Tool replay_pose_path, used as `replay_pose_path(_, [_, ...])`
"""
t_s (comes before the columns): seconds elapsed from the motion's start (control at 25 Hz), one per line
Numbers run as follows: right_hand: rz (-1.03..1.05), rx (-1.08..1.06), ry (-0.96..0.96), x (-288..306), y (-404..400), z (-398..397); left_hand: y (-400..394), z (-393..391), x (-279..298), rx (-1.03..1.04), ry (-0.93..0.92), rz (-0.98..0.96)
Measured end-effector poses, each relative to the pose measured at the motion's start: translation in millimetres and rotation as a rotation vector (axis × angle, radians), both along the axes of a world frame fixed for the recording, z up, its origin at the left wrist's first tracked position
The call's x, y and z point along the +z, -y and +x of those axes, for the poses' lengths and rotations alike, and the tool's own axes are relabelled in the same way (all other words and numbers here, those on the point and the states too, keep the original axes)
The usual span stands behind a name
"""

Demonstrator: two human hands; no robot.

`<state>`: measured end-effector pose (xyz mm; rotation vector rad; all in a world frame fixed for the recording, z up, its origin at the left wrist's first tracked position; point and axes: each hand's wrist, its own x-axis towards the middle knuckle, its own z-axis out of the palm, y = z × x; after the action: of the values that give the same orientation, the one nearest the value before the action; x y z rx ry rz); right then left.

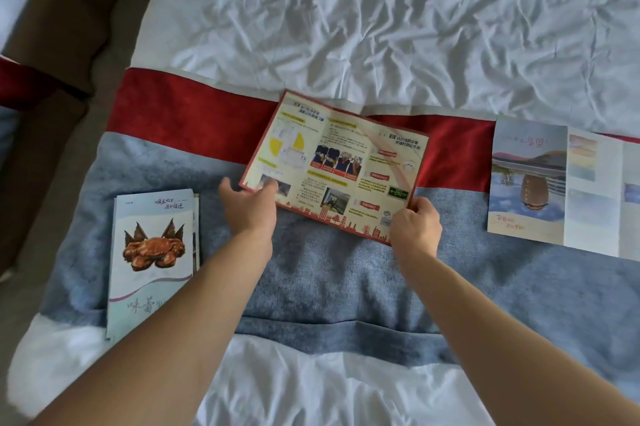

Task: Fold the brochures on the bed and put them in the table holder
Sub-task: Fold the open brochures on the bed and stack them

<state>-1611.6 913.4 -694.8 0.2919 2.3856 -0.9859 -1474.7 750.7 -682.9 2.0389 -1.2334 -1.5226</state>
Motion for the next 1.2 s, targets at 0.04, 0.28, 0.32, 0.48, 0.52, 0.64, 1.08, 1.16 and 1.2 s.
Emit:
replay_pose_path(0.04, [0.013, 0.03, 0.002, -0.1, -2.6, 0.1, -1.7, 2.0, 1.4, -0.016, 0.01, -0.047])
replay_pose_path(0.28, [0.055, 0.12, -0.007, -2.4, -9.6, 7.5, -15.1, 13.6, 4.4, -0.187, -0.252, 0.114])
replay_pose_path(0.32, [0.055, 0.136, -0.008, -1.8, -9.6, 9.1, -16.5, 14.9, 1.8, -0.281, -0.238, 0.128])
replay_pose_path(0.48, [0.02, 0.173, 0.009, 0.1, -13.0, 15.2, -26.9, 14.1, -0.9, -0.544, -0.059, 0.038])
replay_pose_path(0.52, [0.003, 0.178, 0.014, -0.2, -14.8, 16.3, -28.6, 13.4, 0.8, -0.508, -0.047, 0.029])
replay_pose_path(0.64, [-0.044, 0.212, 0.038, -0.9, -19.9, 19.9, -26.1, 12.7, -5.7, -0.365, -0.016, 0.045])
replay_pose_path(1.08, [-0.185, 0.136, 0.082, 0.5, -14.2, 37.9, -31.8, 21.0, -6.6, -0.114, -0.217, 0.272])
replay_pose_path(1.16, [-0.219, 0.146, 0.063, 2.2, -12.7, 42.9, -33.4, 21.4, -8.6, -0.073, -0.286, 0.316])
replay_pose_path(1.2, [-0.225, 0.166, 0.051, 3.5, -11.6, 45.5, -34.8, 21.1, -9.0, -0.091, -0.292, 0.321])
